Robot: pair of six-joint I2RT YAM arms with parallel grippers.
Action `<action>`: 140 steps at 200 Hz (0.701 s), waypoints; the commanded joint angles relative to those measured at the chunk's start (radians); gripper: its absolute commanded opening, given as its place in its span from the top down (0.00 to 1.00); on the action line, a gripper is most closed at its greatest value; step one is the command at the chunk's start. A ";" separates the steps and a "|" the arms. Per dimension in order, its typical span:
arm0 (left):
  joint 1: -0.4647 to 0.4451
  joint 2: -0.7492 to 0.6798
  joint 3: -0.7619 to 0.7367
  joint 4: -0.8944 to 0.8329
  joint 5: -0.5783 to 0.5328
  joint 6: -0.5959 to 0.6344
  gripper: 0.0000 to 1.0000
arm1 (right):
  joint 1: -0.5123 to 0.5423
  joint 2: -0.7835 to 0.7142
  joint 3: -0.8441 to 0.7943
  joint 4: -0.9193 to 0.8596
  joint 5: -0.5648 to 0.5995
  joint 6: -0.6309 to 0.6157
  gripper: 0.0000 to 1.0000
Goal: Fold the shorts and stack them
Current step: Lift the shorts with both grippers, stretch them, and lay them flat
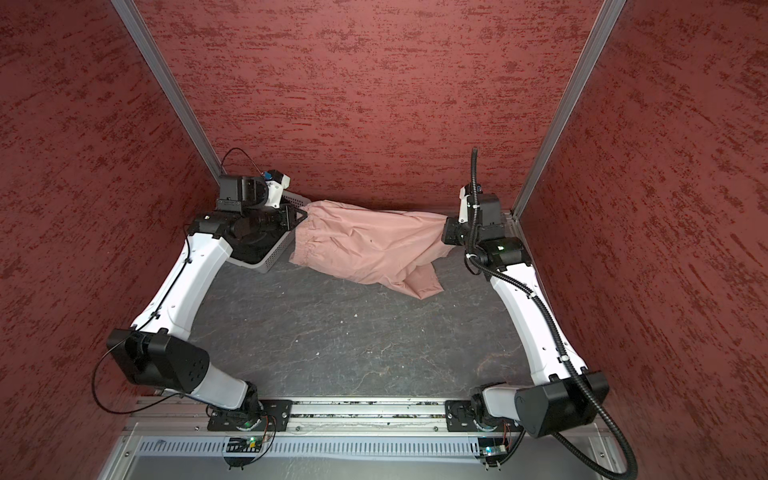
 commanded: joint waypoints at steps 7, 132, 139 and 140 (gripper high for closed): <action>-0.036 -0.130 -0.030 0.087 0.034 0.050 0.84 | -0.051 -0.143 -0.077 -0.041 0.055 -0.009 1.00; -0.284 -0.197 0.604 -0.376 -0.202 -0.029 0.89 | -0.064 -0.137 0.658 -0.192 0.148 -0.216 1.00; -0.288 -0.194 0.632 -0.400 -0.222 -0.037 0.89 | -0.063 -0.116 0.712 -0.215 0.155 -0.219 1.00; -0.290 -0.194 0.635 -0.404 -0.225 -0.039 0.89 | -0.063 -0.113 0.719 -0.219 0.155 -0.220 1.00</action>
